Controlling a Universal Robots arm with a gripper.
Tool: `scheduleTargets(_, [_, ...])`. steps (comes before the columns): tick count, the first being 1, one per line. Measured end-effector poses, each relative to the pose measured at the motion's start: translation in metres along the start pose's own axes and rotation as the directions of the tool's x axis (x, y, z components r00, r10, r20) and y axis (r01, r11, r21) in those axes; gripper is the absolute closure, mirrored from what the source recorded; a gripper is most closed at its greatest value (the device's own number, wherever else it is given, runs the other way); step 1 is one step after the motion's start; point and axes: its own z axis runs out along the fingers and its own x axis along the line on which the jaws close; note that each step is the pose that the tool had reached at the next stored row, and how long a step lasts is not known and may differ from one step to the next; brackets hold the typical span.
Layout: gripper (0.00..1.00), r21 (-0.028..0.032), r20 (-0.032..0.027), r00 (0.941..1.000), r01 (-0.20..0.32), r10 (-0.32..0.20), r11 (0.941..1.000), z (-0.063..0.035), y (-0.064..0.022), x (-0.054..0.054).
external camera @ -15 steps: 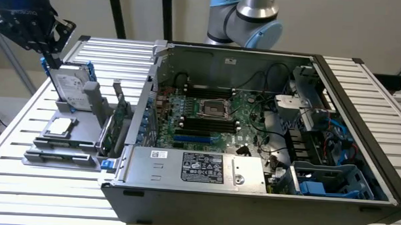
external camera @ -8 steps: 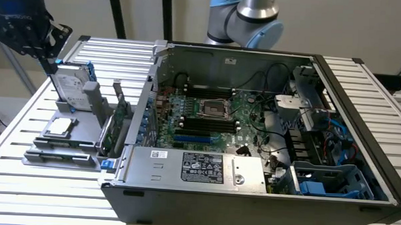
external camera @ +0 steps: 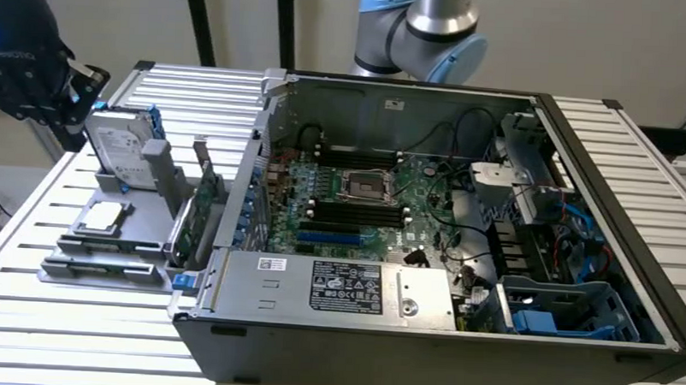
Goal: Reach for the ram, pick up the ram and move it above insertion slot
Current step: 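Reach for the ram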
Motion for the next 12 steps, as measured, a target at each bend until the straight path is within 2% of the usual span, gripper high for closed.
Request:
scheduleTargets(8, [0.89,0.0042,-0.002,1.0,0.0,0.0,1.0,0.0045,-0.0341,0.001])
scheduleTargets(10, [0.89,0.0058,-0.0025,1.0,0.0,0.0,1.0,0.0061,-0.0378,0.001])
scheduleTargets(12, [0.89,0.0067,-0.0042,0.9999,0.014,-0.014,0.9999,0.0067,-0.038,0.001])
